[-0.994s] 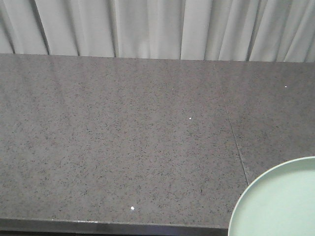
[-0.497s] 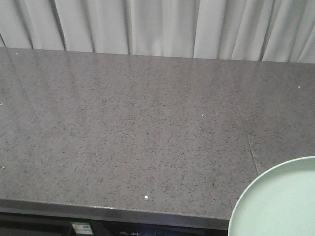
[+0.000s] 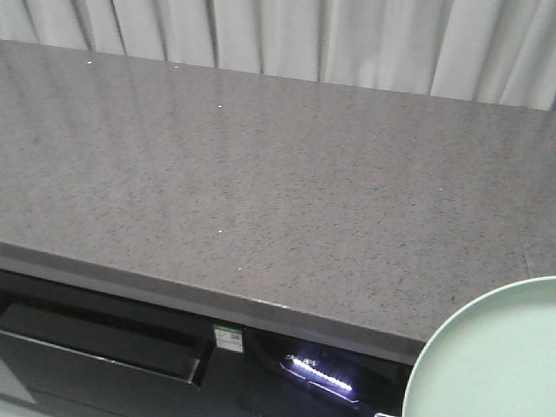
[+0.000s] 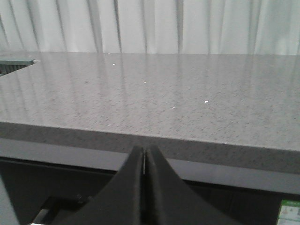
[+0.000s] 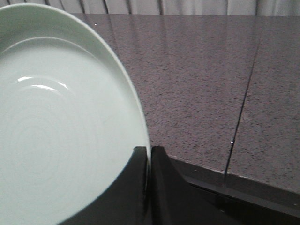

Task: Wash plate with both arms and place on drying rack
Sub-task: 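Drive away from the counter holding the plate in the right gripper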

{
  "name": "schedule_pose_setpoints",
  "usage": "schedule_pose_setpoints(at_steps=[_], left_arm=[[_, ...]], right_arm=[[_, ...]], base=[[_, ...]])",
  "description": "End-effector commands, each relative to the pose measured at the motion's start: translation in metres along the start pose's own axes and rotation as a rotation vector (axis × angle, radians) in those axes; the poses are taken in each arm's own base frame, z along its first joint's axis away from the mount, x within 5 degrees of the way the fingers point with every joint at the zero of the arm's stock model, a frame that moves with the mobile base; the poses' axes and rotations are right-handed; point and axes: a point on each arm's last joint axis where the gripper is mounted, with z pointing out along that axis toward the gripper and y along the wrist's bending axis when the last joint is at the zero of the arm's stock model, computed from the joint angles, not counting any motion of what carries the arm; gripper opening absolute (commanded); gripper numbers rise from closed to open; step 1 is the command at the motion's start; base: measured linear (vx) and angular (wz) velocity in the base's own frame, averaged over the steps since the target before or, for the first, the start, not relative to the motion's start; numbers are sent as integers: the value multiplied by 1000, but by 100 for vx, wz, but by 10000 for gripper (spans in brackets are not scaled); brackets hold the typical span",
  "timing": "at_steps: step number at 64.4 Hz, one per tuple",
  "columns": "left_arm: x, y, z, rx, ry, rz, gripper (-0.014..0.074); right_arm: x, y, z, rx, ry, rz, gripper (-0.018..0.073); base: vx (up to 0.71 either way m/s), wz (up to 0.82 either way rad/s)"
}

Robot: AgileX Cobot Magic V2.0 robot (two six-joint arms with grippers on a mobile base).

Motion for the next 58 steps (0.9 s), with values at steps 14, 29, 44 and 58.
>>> schedule_pose_setpoints(at_steps=[14, 29, 44, 58], left_arm=[[-3, -1, -1, 9, -79, -13, -5], [-3, -1, -1, 9, -79, -13, -5], [-3, -1, -1, 9, -79, -13, -5], [-3, -1, -1, 9, -79, -13, -5]], right_arm=[[-12, 2, -1, -9, -76, 5, -5], [-12, 2, -1, -9, -76, 5, -5], [-12, 2, -1, -9, -76, 5, -5], [-12, 2, -1, -9, -76, 5, -5]], base=[[-18, 50], [-18, 56], [-16, 60], [-12, 51]])
